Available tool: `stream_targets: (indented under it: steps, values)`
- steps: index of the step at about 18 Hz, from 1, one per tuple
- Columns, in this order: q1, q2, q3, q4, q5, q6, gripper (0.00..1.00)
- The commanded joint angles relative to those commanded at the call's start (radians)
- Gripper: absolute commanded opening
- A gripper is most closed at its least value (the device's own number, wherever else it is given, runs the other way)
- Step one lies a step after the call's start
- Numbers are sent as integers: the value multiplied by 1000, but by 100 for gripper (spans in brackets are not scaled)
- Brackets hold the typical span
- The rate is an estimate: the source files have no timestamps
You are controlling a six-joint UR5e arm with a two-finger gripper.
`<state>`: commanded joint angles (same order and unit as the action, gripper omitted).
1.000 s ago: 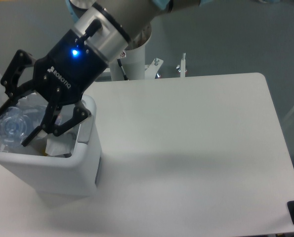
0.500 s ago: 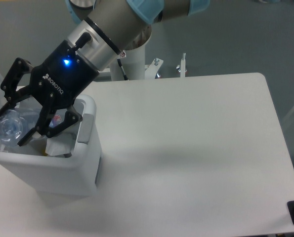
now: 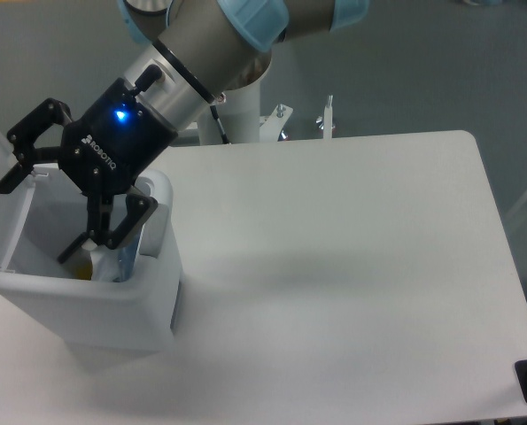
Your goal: Place the trash in the trash can
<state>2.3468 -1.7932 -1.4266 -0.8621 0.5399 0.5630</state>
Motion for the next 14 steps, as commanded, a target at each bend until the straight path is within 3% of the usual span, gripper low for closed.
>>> stream_targets:
  steps: [9,14]
  values:
    - [201,-77,0,2,14,81,100]
    - [302,-146,0,-2,242,299,100]
